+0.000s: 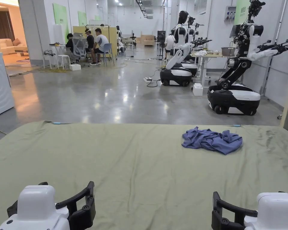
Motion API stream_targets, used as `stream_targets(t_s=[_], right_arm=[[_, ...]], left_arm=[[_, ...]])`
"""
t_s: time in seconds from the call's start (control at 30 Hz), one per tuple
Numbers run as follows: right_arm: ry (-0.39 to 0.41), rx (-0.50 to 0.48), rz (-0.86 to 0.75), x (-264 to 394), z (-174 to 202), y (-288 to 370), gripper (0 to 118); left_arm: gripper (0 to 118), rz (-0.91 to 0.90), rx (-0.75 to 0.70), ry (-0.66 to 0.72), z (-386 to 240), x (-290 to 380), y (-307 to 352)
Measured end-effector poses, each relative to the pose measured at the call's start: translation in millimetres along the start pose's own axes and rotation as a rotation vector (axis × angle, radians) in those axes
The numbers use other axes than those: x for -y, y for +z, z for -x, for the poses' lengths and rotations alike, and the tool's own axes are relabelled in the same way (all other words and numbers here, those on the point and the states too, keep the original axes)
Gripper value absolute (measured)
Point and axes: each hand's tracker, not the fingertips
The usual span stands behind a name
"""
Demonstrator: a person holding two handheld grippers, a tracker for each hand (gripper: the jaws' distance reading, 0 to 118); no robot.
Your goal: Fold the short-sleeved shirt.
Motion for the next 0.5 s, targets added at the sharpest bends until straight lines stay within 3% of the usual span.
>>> stream_targets(t_s=[0.07,0.23,0.5], right_arm=[[-0.022,-0.048,0.013,-0.8,1.3,2.1,118],[-0.042,-0.056,0.043,0.2,2.0,1.5,118],[-0.025,0.035,0.068,0.9,3.9,-0.5,118]], left_arm=[[102,0.001,0.005,0.007,0.5,-0.7,-0.7],[102,-0.005,0.003,-0.001,-0.6,-2.2,-0.3],[102,-0.01,0.004,-0.001,-1.0,-3.0,0.4]])
